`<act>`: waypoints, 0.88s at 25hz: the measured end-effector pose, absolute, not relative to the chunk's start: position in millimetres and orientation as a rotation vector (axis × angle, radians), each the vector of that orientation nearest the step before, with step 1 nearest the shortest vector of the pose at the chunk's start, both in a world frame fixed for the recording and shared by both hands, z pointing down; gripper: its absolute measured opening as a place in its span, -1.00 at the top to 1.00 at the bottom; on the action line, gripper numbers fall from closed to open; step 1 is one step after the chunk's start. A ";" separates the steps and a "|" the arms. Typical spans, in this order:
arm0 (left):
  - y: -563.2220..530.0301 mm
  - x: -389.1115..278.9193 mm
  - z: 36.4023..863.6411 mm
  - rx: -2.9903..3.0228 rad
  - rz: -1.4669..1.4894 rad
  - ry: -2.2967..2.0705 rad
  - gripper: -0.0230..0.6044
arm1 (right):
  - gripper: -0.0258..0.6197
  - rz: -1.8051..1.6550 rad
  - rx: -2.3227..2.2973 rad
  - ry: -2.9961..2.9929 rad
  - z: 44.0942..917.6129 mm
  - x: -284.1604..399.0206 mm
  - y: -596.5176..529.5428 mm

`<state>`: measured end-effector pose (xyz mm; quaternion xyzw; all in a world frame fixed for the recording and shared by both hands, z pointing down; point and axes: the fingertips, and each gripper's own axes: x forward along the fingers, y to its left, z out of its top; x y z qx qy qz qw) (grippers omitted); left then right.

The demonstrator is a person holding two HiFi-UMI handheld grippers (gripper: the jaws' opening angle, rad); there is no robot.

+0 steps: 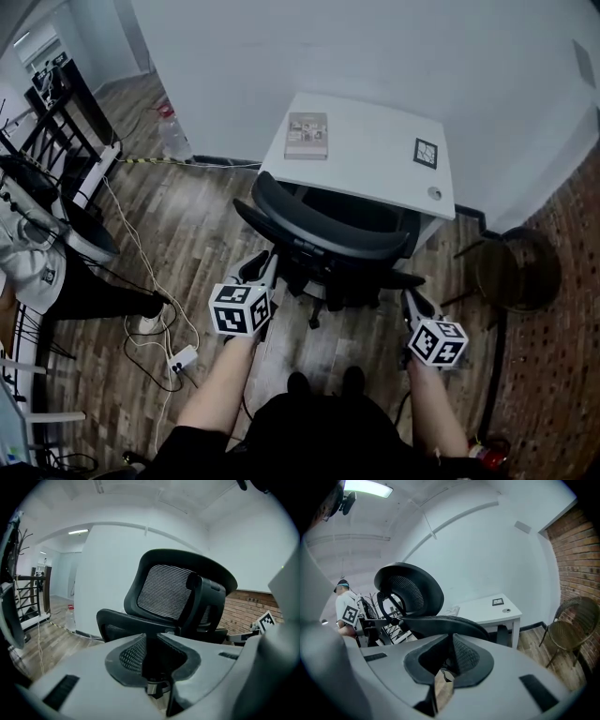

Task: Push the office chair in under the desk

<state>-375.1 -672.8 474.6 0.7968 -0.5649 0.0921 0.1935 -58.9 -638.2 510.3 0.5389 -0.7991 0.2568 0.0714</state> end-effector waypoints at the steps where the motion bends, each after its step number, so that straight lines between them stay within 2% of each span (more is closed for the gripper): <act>1: -668.9 -374.3 473.9 2.238 0.255 -1.581 0.72 | 0.84 0.762 1.622 -2.406 509.1 -59.1 -637.1; 7: -644.7 -364.5 472.0 2.318 0.317 -1.525 0.72 | 0.85 0.634 1.607 -2.465 483.2 -67.9 -613.6; 13: -631.0 -357.4 451.9 2.349 0.248 -1.508 0.72 | 0.91 0.420 1.557 -2.520 440.7 -74.7 -597.2; 22: -630.3 -351.0 404.6 2.387 0.265 -1.606 0.73 | 0.91 0.176 1.516 -2.707 346.1 -77.3 -623.9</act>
